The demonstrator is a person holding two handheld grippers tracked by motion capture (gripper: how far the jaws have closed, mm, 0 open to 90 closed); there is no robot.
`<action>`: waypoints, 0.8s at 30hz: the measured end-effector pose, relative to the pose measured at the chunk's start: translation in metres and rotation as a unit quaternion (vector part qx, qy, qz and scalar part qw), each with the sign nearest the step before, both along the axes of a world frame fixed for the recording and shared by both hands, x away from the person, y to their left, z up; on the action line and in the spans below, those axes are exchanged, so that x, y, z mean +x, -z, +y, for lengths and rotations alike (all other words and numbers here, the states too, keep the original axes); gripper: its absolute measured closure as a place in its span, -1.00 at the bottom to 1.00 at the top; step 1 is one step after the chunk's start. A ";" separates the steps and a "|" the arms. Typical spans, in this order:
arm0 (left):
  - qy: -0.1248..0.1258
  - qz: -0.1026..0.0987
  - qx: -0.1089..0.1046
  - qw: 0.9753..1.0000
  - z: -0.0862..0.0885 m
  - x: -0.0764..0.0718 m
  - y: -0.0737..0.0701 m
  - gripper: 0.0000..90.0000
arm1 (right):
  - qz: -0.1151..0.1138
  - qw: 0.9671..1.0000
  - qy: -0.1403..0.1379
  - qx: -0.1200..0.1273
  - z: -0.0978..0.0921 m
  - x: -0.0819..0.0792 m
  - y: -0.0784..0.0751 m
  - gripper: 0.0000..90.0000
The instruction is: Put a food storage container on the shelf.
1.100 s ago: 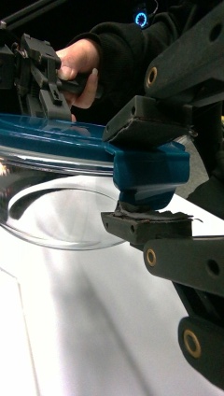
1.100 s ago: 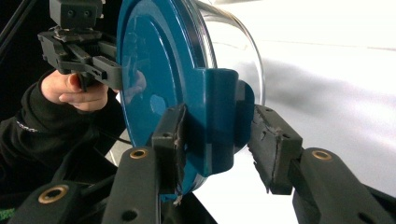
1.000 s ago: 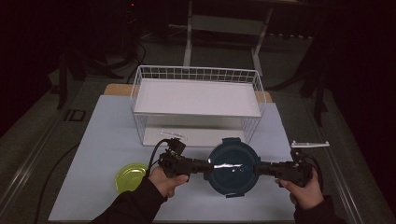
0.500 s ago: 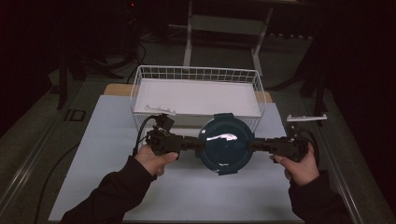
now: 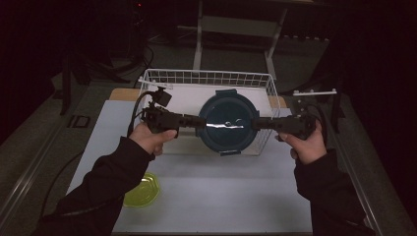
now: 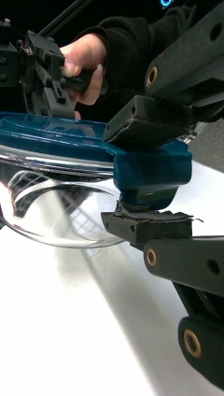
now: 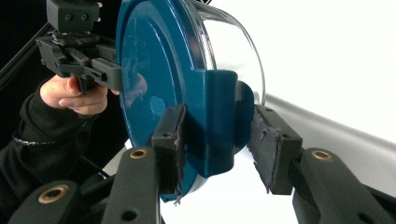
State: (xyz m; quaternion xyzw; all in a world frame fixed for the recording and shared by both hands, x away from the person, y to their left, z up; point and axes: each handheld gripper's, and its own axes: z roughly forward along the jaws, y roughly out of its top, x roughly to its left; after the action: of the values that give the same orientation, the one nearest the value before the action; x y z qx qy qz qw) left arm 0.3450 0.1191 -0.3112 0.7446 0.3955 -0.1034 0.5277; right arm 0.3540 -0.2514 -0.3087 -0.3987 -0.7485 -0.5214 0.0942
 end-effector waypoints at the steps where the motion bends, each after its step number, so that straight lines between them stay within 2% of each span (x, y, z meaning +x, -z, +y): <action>1: -0.002 0.001 -0.001 1.000 0.002 0.004 -0.002 0.27 | 0.002 1.000 0.000 0.000 0.002 0.004 -0.001 0.26; 6: -0.016 0.001 -0.005 1.000 0.012 0.023 -0.009 0.27 | 0.008 1.000 0.005 0.003 0.013 0.025 -0.009 0.26; 11: -0.031 0.006 -0.005 0.999 0.018 0.039 -0.009 0.25 | 0.019 1.000 0.014 0.004 0.021 0.040 -0.008 0.26; 19: -0.048 0.020 0.006 0.999 0.023 0.056 -0.002 0.23 | 0.034 0.999 0.030 -0.004 0.030 0.055 -0.002 0.26; 24: -0.055 0.019 0.007 0.998 0.023 0.060 -0.003 0.23 | 0.038 0.999 0.033 -0.008 0.033 0.060 -0.005 0.26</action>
State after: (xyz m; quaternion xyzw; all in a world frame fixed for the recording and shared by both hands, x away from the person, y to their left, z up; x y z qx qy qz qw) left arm 0.4048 0.1422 -0.3078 0.7234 0.4466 -0.0856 0.5196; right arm 0.4137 -0.2185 -0.3034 -0.4435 -0.7348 -0.5030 0.1022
